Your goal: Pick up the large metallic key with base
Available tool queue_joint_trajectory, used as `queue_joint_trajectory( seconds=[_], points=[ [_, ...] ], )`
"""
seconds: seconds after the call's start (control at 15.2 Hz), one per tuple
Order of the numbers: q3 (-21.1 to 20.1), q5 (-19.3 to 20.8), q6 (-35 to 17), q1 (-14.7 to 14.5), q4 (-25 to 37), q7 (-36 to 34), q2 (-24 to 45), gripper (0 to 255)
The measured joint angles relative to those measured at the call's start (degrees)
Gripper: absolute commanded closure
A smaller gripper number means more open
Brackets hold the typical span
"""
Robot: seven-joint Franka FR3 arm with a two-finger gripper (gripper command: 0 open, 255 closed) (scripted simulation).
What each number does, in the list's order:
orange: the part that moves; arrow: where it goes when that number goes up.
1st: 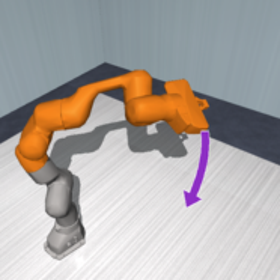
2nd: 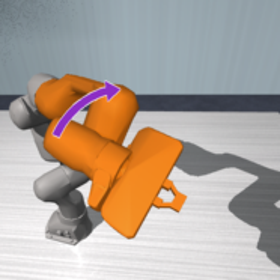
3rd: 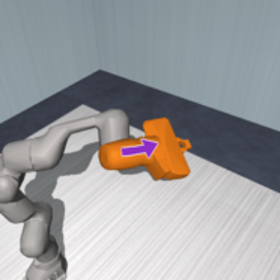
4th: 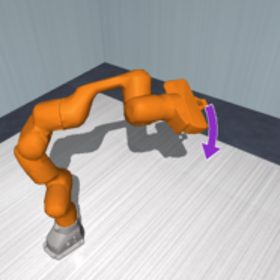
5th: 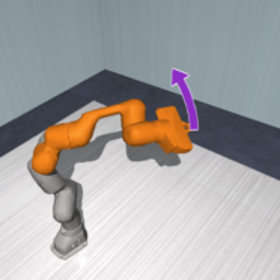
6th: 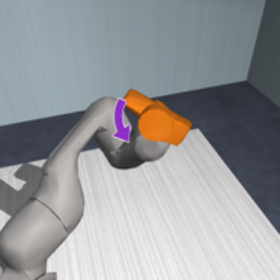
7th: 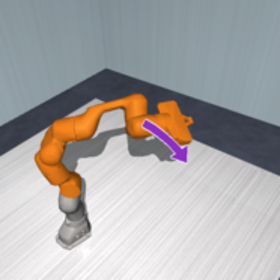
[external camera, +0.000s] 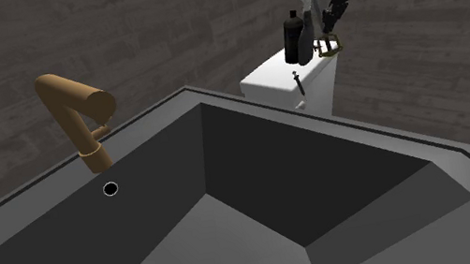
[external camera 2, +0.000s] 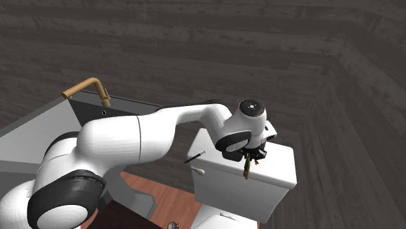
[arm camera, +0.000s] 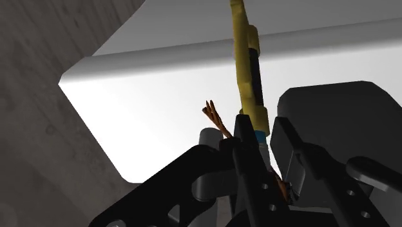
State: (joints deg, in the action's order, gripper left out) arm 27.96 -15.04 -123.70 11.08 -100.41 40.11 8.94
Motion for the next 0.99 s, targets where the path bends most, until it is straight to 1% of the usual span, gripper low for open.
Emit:
queue_joint_trajectory(
  seconds=[0.13,0.26,0.4,0.59,0.66,0.73,0.99],
  points=[
    [-0.1,-0.4,1.6,-0.1,0.6,0.3,-0.1,255],
    [-0.8,-1.4,2.2,-0.2,3.5,-1.5,-0.1,255],
    [-0.9,-0.6,3.1,-0.1,3.4,-2.4,0.0,255],
    [-1.1,-0.6,4.7,-0.1,5.5,-2.8,0.0,255],
    [-1.2,-0.7,5.9,-0.2,7.3,-3.1,-0.2,255],
    [-1.1,-0.6,6.4,-0.1,7.4,-3.0,0.0,255],
    [-0.7,-1.0,10.3,0.0,12.1,-2.9,-0.1,255]
  ],
)
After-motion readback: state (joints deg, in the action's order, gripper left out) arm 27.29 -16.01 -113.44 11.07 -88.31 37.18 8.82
